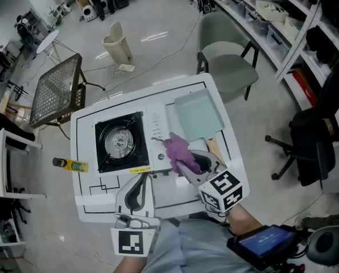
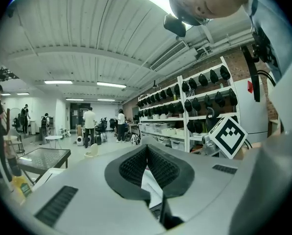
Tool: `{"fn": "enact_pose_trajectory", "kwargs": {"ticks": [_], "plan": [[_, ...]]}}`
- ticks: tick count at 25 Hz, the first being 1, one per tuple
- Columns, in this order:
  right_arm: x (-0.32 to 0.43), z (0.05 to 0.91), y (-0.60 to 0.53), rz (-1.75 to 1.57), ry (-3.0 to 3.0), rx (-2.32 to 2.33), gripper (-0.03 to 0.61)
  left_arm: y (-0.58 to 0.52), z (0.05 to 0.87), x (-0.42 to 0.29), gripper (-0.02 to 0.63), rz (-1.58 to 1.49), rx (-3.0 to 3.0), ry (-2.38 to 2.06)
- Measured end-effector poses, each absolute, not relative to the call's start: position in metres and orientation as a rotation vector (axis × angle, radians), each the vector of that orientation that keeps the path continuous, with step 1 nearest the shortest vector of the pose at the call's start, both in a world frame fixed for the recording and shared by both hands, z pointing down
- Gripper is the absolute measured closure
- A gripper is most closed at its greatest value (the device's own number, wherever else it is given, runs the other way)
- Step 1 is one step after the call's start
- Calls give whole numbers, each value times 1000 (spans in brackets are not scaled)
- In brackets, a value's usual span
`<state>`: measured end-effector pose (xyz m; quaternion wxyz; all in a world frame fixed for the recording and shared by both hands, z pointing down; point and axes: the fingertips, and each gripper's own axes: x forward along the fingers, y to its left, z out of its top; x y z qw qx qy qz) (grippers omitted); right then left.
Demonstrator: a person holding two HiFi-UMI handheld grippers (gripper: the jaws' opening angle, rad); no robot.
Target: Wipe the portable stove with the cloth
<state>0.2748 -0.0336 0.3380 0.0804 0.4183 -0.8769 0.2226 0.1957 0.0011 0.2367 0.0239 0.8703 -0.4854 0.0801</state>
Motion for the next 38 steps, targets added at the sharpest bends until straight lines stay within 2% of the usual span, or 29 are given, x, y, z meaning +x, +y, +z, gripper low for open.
{"fn": "enact_pose_trajectory", "kwargs": {"ticks": [15, 20, 22, 27, 31, 38], "plan": [[209, 411, -66, 609, -2434, 1300, 426, -47, 288, 123, 595, 352, 2587, -1443], [203, 410, -72, 610, -2435, 1297, 359, -61, 298, 114, 595, 354, 2582, -1413], [205, 406, -70, 618, -2441, 1310, 351, -64, 299, 112, 595, 349, 2580, -1405], [209, 406, -70, 565, -2381, 1363, 353, -68, 304, 107, 595, 361, 2572, -1383], [206, 413, -76, 531, -2328, 1346, 421, -74, 310, 102, 595, 362, 2558, -1384], [203, 412, -96, 598, -2295, 1358, 431, -90, 317, 86, 595, 369, 2529, -1384]]}}
